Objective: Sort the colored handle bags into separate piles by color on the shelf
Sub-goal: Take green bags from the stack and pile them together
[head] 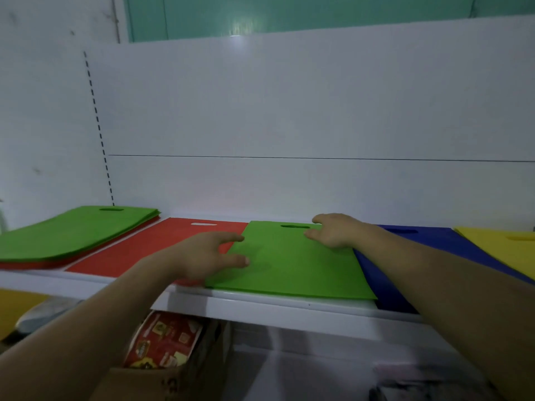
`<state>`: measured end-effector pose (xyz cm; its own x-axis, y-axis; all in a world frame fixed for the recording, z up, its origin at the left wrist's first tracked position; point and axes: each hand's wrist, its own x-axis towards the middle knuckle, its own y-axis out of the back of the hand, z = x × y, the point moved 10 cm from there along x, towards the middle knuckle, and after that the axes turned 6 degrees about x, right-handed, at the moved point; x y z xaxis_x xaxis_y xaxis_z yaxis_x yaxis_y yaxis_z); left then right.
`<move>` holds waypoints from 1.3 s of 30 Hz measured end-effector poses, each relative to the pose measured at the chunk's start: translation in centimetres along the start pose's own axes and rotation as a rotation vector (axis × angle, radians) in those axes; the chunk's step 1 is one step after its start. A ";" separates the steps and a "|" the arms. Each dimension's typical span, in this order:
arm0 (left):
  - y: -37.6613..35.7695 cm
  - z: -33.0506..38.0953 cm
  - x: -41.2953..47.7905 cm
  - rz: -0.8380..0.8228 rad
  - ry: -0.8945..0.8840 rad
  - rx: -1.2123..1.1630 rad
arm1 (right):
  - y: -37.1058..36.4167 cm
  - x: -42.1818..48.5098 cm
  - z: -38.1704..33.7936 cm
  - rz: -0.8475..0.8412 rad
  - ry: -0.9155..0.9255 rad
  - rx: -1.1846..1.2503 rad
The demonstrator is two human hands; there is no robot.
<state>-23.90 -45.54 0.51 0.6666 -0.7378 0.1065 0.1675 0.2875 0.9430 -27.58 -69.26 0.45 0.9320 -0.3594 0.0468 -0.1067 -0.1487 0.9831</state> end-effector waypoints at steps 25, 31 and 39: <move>12.1 -23.5 -17.1 0.231 0.294 0.064 | -3.4 2.9 -32.2 0.087 0.211 0.105; 15.1 -31.5 -21.9 0.270 0.348 0.077 | -6.5 3.1 -41.4 0.063 0.248 0.111; 15.9 -37.1 -20.6 0.292 0.338 0.033 | -8.0 6.8 -46.0 0.039 0.213 0.045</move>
<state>-8.03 -3.10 1.57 0.8835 -0.3856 0.2660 -0.0826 0.4308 0.8986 -4.44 -28.10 1.08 0.9785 -0.1639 0.1256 -0.1549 -0.1808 0.9712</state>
